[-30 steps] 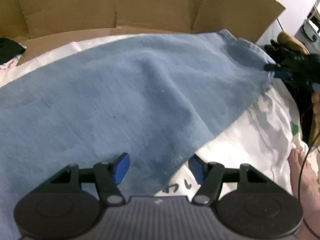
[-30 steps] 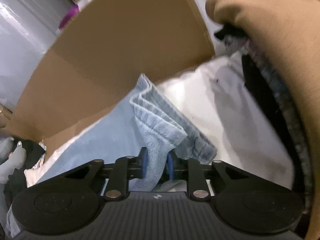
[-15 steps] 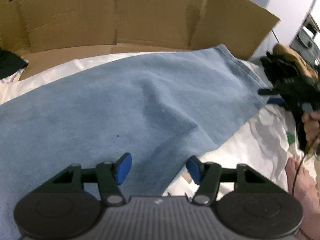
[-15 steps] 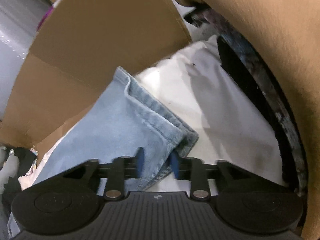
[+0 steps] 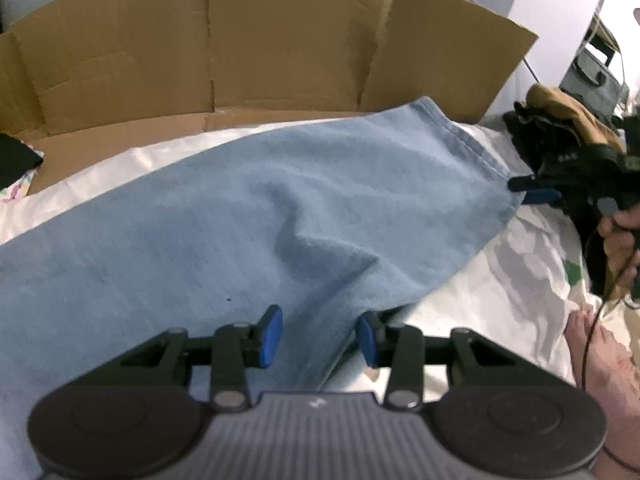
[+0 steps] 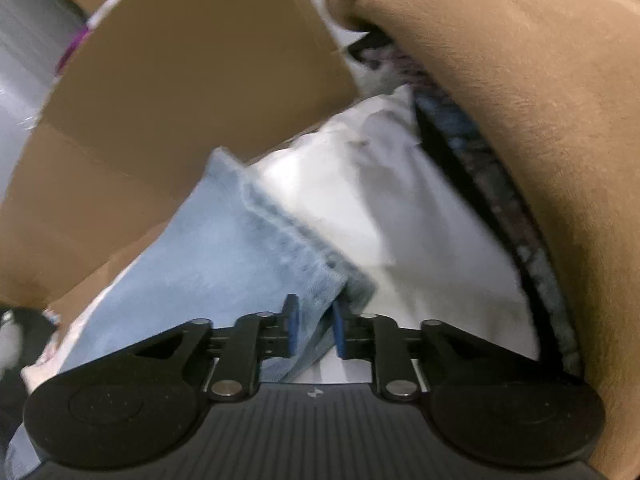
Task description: Fold clothes
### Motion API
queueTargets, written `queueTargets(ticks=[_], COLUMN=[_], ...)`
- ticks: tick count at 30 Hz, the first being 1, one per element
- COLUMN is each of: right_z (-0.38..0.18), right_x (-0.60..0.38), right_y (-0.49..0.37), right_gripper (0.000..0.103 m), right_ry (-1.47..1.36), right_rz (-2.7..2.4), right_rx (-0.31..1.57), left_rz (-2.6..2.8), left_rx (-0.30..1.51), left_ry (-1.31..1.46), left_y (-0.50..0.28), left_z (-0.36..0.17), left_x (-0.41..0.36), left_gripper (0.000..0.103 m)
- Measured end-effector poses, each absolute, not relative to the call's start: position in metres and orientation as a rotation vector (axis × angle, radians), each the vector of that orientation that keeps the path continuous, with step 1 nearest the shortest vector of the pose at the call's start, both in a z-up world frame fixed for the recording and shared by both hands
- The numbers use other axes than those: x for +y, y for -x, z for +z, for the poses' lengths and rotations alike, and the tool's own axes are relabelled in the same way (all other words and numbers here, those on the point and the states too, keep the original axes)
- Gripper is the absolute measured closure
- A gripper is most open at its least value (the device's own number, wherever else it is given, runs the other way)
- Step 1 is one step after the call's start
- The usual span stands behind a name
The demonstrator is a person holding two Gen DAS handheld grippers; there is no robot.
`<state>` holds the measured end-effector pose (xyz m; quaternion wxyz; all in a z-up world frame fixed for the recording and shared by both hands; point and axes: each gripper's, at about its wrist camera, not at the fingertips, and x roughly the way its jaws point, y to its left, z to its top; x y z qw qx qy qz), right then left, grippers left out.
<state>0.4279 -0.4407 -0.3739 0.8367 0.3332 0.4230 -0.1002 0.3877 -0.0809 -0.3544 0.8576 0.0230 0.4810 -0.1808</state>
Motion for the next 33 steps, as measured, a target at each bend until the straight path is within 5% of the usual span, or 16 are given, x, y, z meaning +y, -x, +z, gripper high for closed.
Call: queueTargets(ticks=[1, 10, 14, 30, 33], right_z=[-0.375, -0.391, -0.394, -0.397, -0.401], right_x=[-0.439, -0.404, -0.388, -0.335, -0.337], right_y=[-0.427, -0.436, -0.44, -0.429, -0.431], right_gripper=[0.066, 0.062, 0.048, 0.048, 0.065], right_ry=[-0.719, -0.744, -0.732, -0.702, -0.705], right_rz=[-0.186, -0.012, 0.039, 0.241, 0.169], right_rx=[0.895, 0.953, 0.973, 1.056, 1.053], left_rz=[-0.376, -0.37, -0.395, -0.413, -0.408], left_rx=[1.012, 1.018, 1.089, 1.076, 1.057], left_ry=[-0.04, -0.021, -0.081, -0.257, -0.279], left_y=[-0.389, -0.391, -0.386, -0.354, -0.35], left_z=[-0.354, -0.357, -0.377, -0.39, -0.388], left_x=[-0.08, -0.082, -0.093, -0.106, -0.106], left_gripper=[0.06, 0.06, 0.059, 0.055, 0.061])
